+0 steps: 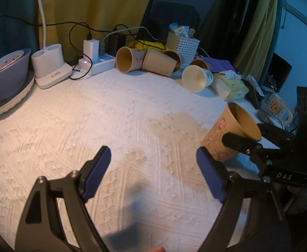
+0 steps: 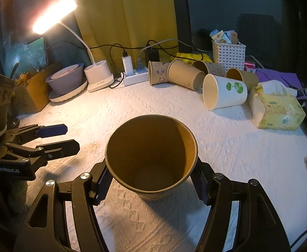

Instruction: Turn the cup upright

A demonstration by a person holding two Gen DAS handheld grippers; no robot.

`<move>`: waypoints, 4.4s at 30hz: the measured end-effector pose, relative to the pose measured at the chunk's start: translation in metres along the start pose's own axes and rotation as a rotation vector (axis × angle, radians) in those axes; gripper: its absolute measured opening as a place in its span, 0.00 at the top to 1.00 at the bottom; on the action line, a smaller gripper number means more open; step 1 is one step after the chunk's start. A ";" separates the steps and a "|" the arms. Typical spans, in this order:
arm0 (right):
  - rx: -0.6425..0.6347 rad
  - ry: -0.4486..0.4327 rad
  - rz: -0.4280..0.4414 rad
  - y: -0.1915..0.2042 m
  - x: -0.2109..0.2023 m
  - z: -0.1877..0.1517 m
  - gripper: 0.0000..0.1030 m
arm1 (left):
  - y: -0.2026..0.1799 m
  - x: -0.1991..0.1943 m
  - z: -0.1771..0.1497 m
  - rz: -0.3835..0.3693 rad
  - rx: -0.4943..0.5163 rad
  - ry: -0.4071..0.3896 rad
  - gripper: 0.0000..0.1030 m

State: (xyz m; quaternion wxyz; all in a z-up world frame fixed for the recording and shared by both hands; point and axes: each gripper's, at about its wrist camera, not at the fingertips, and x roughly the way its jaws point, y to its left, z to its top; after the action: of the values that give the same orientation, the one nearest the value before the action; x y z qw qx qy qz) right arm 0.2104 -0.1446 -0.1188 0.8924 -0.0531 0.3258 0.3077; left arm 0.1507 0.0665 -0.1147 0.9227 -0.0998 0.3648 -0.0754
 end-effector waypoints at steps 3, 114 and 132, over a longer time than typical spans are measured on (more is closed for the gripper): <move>0.003 -0.001 -0.006 0.000 -0.004 -0.002 0.33 | -0.004 -0.005 -0.001 -0.003 -0.003 -0.008 0.17; -0.084 -0.276 -0.163 0.044 -0.218 0.008 0.23 | -0.106 -0.218 -0.019 0.110 0.103 -0.459 0.08; -0.080 -0.269 -0.160 0.043 -0.216 0.007 0.23 | -0.109 -0.216 -0.021 0.098 0.112 -0.440 0.08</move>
State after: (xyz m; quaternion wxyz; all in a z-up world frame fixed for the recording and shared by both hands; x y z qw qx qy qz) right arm 0.0598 -0.2192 0.0241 0.9468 -0.0729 0.1855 0.2525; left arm -0.0269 0.0042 0.0388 0.9866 -0.0445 0.1544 -0.0272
